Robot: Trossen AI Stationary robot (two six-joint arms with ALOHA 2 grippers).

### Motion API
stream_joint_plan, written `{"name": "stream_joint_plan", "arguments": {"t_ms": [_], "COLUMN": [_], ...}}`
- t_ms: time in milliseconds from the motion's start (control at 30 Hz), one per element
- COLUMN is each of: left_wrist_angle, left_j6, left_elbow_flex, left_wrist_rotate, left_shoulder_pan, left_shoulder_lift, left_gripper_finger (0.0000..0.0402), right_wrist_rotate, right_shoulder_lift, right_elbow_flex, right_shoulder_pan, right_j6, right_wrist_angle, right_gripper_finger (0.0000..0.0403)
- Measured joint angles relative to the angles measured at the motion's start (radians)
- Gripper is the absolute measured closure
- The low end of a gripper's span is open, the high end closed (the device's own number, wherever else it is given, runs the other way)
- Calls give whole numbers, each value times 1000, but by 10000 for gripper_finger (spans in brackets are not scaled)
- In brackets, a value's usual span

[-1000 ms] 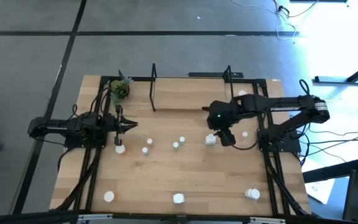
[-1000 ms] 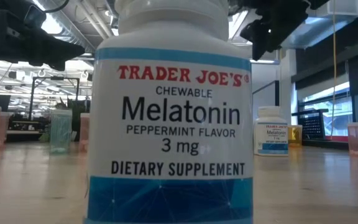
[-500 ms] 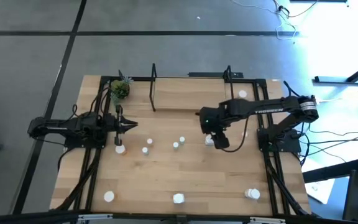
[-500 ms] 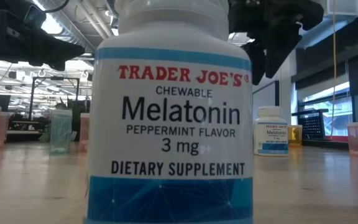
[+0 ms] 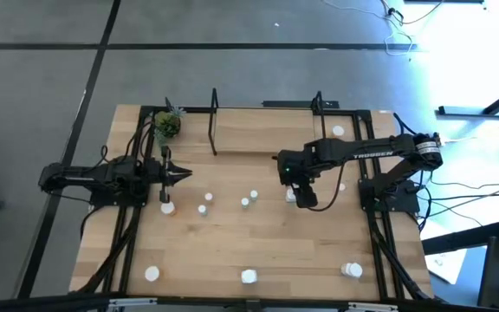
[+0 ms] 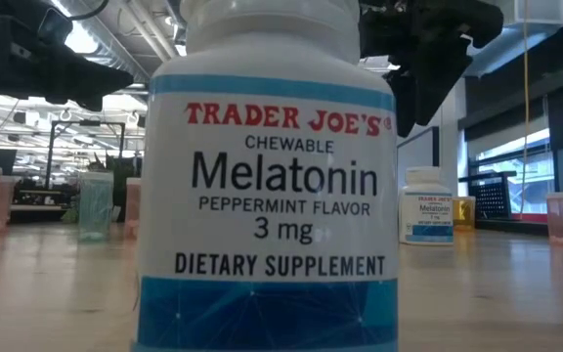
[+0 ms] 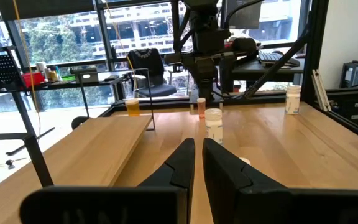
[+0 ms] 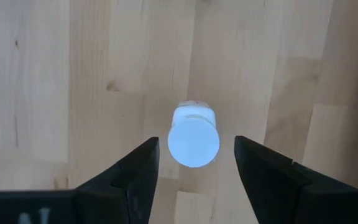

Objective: Pick and place medicine bottles onto shelf by color
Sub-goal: Put the top white pill bottle on the shelf

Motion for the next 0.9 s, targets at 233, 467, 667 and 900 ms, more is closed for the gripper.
{"name": "stream_joint_plan", "arguments": {"t_ms": [233,467,667,900], "left_wrist_angle": [0,0,0,0], "left_j6": [0,0,0,0], "left_elbow_flex": [0,0,0,0], "left_wrist_rotate": [0,0,0,0], "left_shoulder_pan": [0,0,0,0], "left_shoulder_lift": [0,0,0,0], "left_gripper_finger": [374,374,374,374], "right_wrist_rotate": [1,18,72,72], "right_shoulder_lift": [0,0,0,0], "right_elbow_flex": [0,0,0,0], "right_shoulder_pan": [0,26,45,65], "right_j6": [-3,-83,-78,-55], "right_wrist_angle": [0,-4,-39,-30], "right_gripper_finger": [192,191,174,121]}}
